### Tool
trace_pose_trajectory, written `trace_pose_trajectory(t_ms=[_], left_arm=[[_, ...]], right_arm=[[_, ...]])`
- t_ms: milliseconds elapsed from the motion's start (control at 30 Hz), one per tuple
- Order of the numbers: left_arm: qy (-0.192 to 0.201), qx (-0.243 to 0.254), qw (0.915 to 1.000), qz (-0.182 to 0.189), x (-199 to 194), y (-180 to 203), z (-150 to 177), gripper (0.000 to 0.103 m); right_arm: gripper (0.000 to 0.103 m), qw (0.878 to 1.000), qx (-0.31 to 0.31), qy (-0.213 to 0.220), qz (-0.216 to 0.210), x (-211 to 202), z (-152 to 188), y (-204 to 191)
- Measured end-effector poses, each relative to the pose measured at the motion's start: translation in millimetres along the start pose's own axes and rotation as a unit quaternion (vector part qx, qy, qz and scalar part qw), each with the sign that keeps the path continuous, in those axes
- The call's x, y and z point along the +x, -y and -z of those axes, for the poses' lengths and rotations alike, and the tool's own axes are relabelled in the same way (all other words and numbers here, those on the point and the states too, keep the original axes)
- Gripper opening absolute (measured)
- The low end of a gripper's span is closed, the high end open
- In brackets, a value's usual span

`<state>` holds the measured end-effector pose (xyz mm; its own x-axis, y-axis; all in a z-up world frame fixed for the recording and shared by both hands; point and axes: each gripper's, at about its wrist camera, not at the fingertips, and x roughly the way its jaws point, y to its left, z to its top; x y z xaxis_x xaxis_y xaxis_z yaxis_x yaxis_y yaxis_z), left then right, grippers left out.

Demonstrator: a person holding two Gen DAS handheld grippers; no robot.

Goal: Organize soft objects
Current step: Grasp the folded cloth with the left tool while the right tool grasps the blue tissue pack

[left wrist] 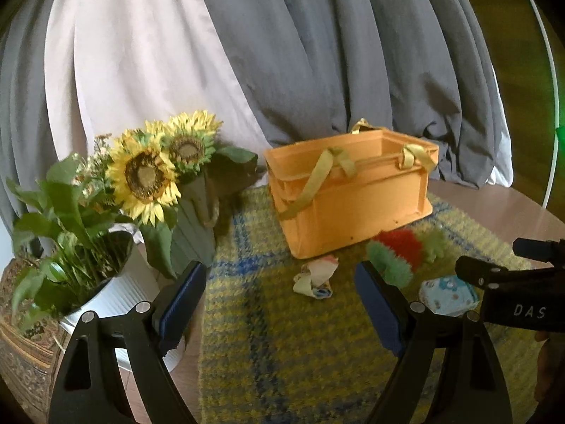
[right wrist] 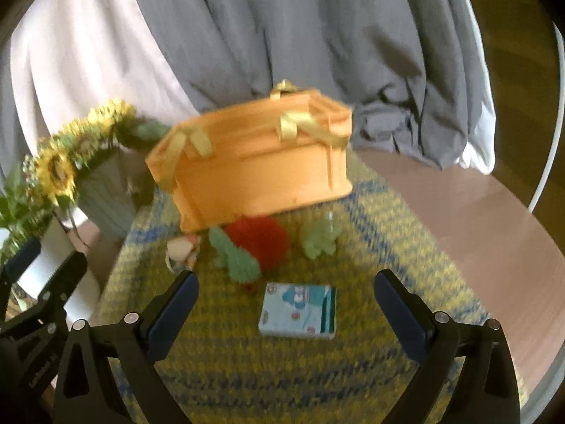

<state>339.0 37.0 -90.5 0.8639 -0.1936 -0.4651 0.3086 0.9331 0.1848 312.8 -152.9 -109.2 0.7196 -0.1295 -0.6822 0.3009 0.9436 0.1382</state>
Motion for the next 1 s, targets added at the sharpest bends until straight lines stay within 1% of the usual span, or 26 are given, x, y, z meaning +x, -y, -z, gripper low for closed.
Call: trace_pose_trajectory(t_ms=[167,333,533,733,833,1000], left_arm=[[-0.02,0.006,0.9998,0.007,22,2,10,0.086],[-0.038,0.006,0.999,0.021,45,3,15,0.086],[-0.06,0.011,0.9977,0.031,76,7,21,0.086],[-0.075,0.014,0.9964,0.037,100,11,25,0.086],[-0.077,0.008,0.9963,0.038,111,12,26,0.086],[-0.094,-0.004,0.9945,0.046,129,14,24,0.086]], right_arm=[[0.101,0.999,-0.001,-0.04,0.011,25,9,1],[0.101,0.998,0.002,-0.068,0.019,44,17,2],[0.101,0.996,-0.004,-0.083,0.039,62,23,3],[0.101,0.995,-0.008,-0.083,0.055,75,26,2],[0.101,0.995,-0.007,-0.083,0.059,81,26,2],[0.101,0.993,0.005,-0.096,0.067,92,25,4]])
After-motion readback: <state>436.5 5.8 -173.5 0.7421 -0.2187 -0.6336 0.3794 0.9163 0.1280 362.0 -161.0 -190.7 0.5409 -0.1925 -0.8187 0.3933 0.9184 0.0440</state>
